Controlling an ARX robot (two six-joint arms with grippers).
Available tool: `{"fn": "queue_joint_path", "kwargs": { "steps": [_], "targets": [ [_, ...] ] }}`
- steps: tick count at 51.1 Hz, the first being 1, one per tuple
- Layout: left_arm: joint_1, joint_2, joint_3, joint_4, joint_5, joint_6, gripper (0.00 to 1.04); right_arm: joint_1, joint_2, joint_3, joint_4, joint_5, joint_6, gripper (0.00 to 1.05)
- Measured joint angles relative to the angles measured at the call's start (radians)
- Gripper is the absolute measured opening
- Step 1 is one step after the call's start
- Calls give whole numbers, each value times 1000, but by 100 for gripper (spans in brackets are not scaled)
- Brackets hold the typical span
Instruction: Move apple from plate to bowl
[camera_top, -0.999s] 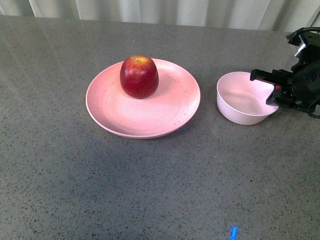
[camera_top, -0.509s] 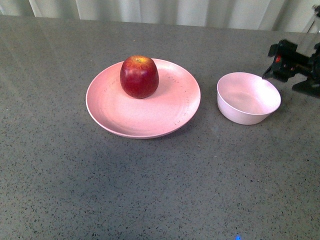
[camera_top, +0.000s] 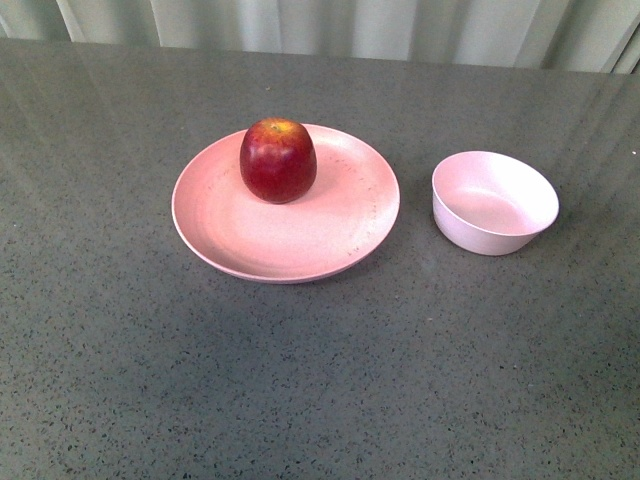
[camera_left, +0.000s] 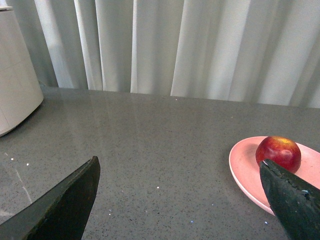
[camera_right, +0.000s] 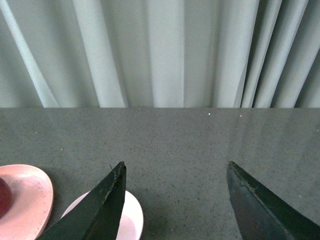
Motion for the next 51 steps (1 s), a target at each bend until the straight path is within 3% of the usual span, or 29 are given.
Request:
{"fn": "queue_joint_path", "kwargs": {
  "steps": [14,23,51],
  "targets": [
    [0,0,0,0,0,0,96,0,-199,-159,-45,1,-35,1],
    [0,0,0,0,0,0,96,0,-286,-248,-42,2,-39,2],
    [0,0,0,0,0,0,96,0,-665,-294,-360,2,-39,2]
  ]
}}
